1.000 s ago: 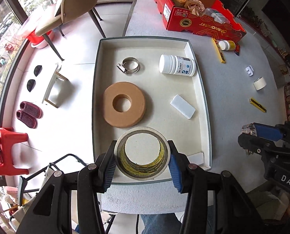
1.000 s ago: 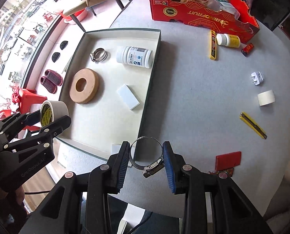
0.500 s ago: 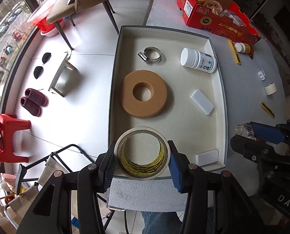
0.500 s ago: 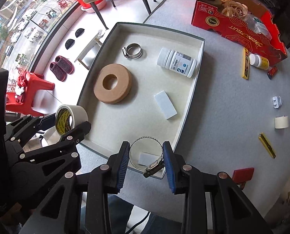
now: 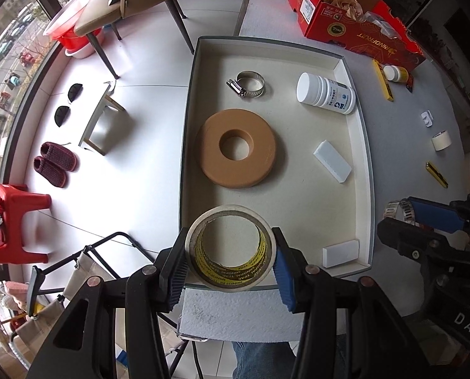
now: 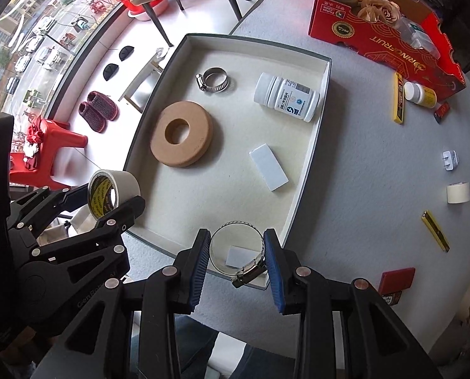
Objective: Organize rigid objects
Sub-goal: 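Carry the tape roll in left tool and hose clamp in right tool over the tray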
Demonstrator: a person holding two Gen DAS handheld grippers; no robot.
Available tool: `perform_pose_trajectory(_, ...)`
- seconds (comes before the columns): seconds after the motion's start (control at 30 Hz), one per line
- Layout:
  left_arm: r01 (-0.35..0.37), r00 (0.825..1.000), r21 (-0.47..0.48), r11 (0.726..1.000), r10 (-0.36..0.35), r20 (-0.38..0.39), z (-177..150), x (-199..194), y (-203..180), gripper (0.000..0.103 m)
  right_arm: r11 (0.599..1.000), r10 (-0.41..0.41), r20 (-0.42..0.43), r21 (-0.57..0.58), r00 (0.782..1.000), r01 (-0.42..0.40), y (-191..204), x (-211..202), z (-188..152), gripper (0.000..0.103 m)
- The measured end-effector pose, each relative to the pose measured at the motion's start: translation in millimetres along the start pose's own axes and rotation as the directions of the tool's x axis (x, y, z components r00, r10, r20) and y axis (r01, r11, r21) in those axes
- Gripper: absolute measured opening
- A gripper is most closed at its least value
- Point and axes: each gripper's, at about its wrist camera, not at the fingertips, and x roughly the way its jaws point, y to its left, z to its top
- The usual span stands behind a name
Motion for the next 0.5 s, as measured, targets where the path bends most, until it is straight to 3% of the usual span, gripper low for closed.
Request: perform_pose_trajectory(0.5, -0.011, 1.000, 0.026, 1.000, 0.011, -0.009, -1.5, 4.0, -4.3, 0.052, 1.000, 0.004, -0.021, 0.003, 1.000, -0.004, -0.5, 6.5, 2.3, 0.036)
